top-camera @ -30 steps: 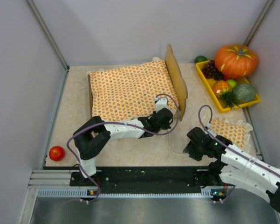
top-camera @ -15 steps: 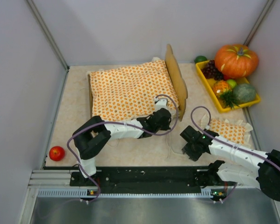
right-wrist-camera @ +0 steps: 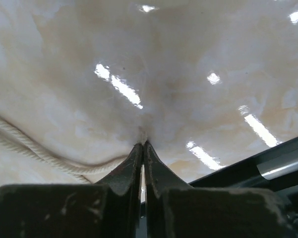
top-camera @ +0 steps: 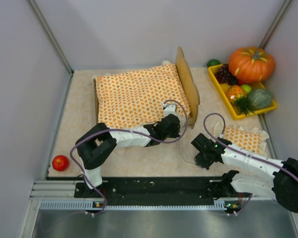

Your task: Set up the pet bed

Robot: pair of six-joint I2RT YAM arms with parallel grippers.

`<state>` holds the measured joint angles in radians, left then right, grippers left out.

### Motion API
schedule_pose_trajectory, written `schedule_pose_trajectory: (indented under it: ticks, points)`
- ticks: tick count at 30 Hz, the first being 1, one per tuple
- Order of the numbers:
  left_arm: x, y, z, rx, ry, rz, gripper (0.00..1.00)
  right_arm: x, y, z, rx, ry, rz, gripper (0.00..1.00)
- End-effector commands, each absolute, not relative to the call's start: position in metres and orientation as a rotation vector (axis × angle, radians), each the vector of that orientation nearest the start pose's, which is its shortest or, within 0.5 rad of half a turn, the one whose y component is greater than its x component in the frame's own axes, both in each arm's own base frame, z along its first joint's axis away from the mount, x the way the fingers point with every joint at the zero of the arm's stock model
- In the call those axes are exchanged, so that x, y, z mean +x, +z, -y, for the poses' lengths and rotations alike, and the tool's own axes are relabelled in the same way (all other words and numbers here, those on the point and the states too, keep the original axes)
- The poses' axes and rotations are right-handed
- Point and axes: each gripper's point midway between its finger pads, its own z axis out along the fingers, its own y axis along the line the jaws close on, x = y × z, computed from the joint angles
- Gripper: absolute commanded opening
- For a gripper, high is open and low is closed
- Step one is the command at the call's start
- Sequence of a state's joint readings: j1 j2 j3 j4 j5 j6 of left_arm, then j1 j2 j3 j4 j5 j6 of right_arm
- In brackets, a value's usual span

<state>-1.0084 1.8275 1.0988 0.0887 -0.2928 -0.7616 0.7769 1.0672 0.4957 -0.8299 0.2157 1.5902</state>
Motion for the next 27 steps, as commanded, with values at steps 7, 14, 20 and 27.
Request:
schedule_pose_trajectory:
  ticks: [7,14,20,27]
  points:
    - [0.275,0.115,0.409,0.127,-0.794,-2.190,0.00,0.175,0.046,-0.130,0.961,0.327,-2.372,0.00]
    - [0.261,0.125,0.414,0.211,-0.876,-2.195,0.00,0.195,0.080,-0.133,0.825,0.466,-2.228,0.00]
    - [0.251,0.126,0.410,0.246,-0.900,-2.210,0.00,0.211,0.094,-0.129,0.814,0.541,-2.155,0.00]
    - [0.243,0.123,0.399,0.265,-0.881,-2.233,0.00,0.229,0.111,-0.136,0.786,0.625,-2.109,0.00]
